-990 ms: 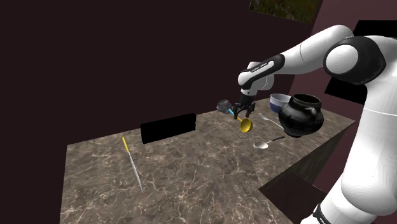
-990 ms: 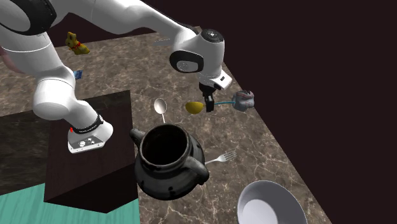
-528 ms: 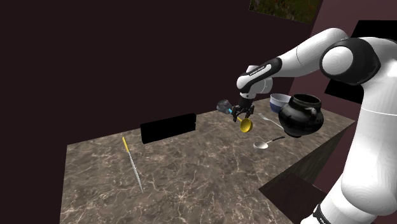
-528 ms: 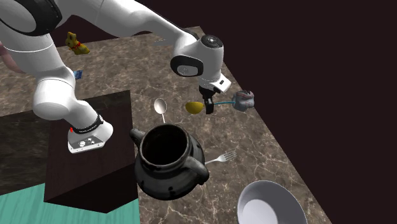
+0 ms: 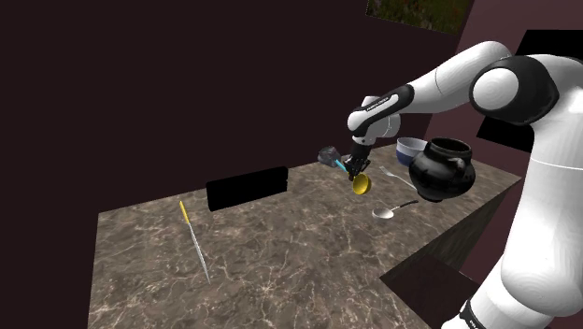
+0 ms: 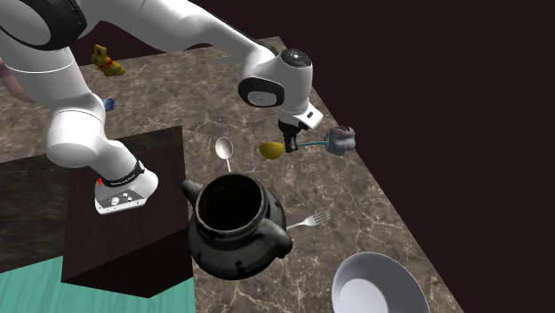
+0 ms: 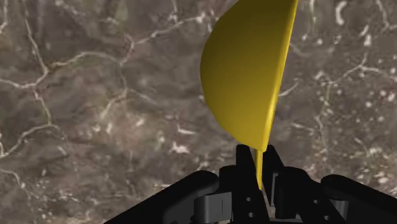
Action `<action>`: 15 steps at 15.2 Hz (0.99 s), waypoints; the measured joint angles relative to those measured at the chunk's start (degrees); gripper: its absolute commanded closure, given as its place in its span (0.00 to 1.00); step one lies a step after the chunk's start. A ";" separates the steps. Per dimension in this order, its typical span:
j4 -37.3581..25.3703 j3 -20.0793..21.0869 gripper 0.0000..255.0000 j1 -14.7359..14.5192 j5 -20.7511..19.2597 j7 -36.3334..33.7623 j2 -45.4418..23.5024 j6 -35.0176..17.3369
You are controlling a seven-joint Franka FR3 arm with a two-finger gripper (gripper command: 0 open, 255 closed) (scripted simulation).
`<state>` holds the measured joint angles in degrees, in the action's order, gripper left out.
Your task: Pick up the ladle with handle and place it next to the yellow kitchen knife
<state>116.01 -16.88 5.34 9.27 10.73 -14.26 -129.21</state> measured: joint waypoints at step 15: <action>-2.66 -0.47 1.00 -0.37 -1.79 -1.47 3.51 5.99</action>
<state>113.35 -17.35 4.96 7.48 9.26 -10.75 -123.22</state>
